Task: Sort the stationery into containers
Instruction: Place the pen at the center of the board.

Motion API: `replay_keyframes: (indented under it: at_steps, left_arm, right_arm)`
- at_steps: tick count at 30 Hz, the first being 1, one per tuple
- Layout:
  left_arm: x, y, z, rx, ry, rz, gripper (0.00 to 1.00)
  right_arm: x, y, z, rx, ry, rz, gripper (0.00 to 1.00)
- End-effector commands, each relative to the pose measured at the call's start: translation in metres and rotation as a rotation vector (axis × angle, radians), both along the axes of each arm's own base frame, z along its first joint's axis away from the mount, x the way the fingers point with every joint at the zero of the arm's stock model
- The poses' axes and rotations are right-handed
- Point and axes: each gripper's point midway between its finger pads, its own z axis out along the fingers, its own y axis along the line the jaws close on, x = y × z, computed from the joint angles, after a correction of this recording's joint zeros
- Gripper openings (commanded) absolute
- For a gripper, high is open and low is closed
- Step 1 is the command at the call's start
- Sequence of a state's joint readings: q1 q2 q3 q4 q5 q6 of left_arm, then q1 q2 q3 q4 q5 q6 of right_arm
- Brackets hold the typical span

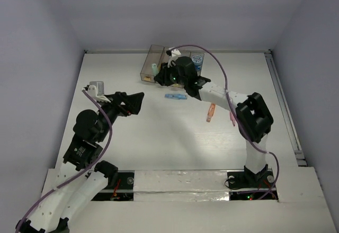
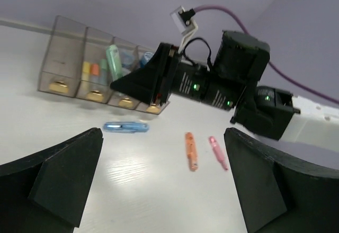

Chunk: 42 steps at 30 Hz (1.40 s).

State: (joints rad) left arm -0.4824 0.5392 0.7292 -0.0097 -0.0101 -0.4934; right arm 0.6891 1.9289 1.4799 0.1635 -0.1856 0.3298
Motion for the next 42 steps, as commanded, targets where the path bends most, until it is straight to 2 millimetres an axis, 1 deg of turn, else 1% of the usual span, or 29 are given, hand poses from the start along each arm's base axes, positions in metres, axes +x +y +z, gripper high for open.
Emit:
replay_keyframes:
  at_steps: [1,2,3,4,5,6,7,8,9,10,11,12,13,14,15,17,18,19,22,25,26,28,29,32,35,39,40,41,42]
  left_arm:
    - [-0.004,0.018,0.006,0.108,-0.036,0.065,0.99]
    - [-0.004,0.021,0.006,0.118,-0.039,0.076,0.99]
    - [-0.006,0.023,0.006,0.121,-0.045,0.083,0.99]
    - [-0.005,0.024,0.002,0.125,-0.043,0.089,0.99]
    - [-0.005,0.024,0.0,0.127,-0.044,0.086,0.99]
    - [-0.004,0.022,0.0,0.126,-0.049,0.08,0.99]
    - [-0.004,0.019,-0.003,0.128,-0.045,0.065,0.99]
    - [-0.004,0.017,-0.003,0.131,-0.044,0.054,0.99]
    - [-0.004,0.016,-0.005,0.138,-0.041,0.046,0.99]
    - [-0.005,0.015,-0.005,0.14,-0.042,0.04,0.99]
    - [-0.004,0.015,-0.006,0.142,-0.043,0.04,0.99]
    - [-0.005,0.015,-0.006,0.145,-0.045,0.037,0.99]
    - [-0.005,0.014,-0.006,0.147,-0.045,0.034,0.99]
    - [-0.005,0.014,-0.007,0.148,-0.044,0.034,0.99]
    - [-0.004,0.016,-0.007,0.147,-0.045,0.042,0.99]
    - [-0.005,0.016,-0.007,0.147,-0.045,0.04,0.99]
    - [-0.005,0.016,-0.007,0.149,-0.048,0.04,0.99]
    - [-0.004,0.016,-0.008,0.15,-0.043,0.039,0.99]
    - [-0.004,0.015,-0.008,0.153,-0.043,0.034,0.99]
    - [-0.003,0.016,-0.009,0.155,-0.04,0.038,0.99]
    - [-0.003,0.016,-0.009,0.155,-0.041,0.037,0.99]
    - [-0.002,0.016,-0.01,0.155,-0.039,0.038,0.99]
    - [-0.002,0.016,-0.011,0.157,-0.037,0.036,0.99]
    - [-0.001,0.017,-0.011,0.158,-0.037,0.038,0.99]
    - [0.001,0.018,-0.012,0.156,-0.032,0.045,0.99]
    - [0.001,0.019,-0.012,0.157,-0.034,0.045,0.99]
    - [0.001,0.019,-0.012,0.158,-0.033,0.045,0.99]
    - [0.001,0.019,-0.013,0.157,-0.031,0.047,0.99]
    - [0.001,0.018,-0.013,0.156,-0.032,0.045,0.99]
  right_arm:
    - [0.037,0.006,0.023,0.077,-0.013,-0.091,0.0]
    - [0.05,0.006,0.039,0.106,-0.035,-0.11,0.0]
    - [0.055,0.009,0.038,0.113,-0.03,-0.117,0.0]
    - [0.066,0.01,0.025,0.11,-0.002,-0.132,0.0]
    - [0.07,0.013,0.022,0.112,0.004,-0.135,0.0]
    - [0.078,0.019,0.039,0.139,-0.018,-0.135,0.0]
    - [0.082,0.022,0.033,0.131,-0.009,-0.139,0.01]
    - [0.09,0.027,0.017,0.116,0.004,-0.144,0.02]
    - [0.097,0.031,0.028,0.134,-0.017,-0.149,0.02]
    - [0.105,0.028,0.025,0.132,-0.016,-0.163,0.02]
    - [0.111,0.032,0.008,0.117,0.005,-0.166,0.02]
    - [0.115,0.034,0.005,0.117,0.01,-0.172,0.03]
    - [0.119,0.038,0.015,0.142,0.006,-0.175,0.04]
    - [0.126,0.036,0.012,0.148,0.011,-0.185,0.05]
    - [0.129,0.038,0.001,0.148,0.028,-0.191,0.06]
    - [0.136,0.038,0.001,0.178,0.044,-0.199,0.08]
    - [0.137,0.04,-0.012,0.179,0.071,-0.204,0.09]
    - [0.142,0.036,-0.014,0.184,0.077,-0.215,0.09]
    - [0.144,0.039,-0.022,0.196,0.095,-0.219,0.16]
    - [0.144,0.042,-0.024,0.199,0.093,-0.203,0.26]
    - [0.144,0.042,-0.024,0.198,0.09,-0.199,0.33]
    - [0.144,0.041,-0.024,0.192,0.085,-0.201,0.41]
    - [0.144,0.04,-0.021,0.191,0.08,-0.2,0.48]
    - [0.143,0.04,-0.017,0.188,0.068,-0.197,0.58]
    - [0.142,0.039,-0.014,0.189,0.063,-0.196,0.63]
    - [0.137,0.036,-0.016,0.183,0.069,-0.194,0.63]
    - [0.134,0.034,0.009,0.215,0.029,-0.189,0.63]
    - [0.127,0.028,-0.007,0.192,0.052,-0.194,0.61]
    - [0.123,0.024,-0.002,0.196,0.041,-0.199,0.59]
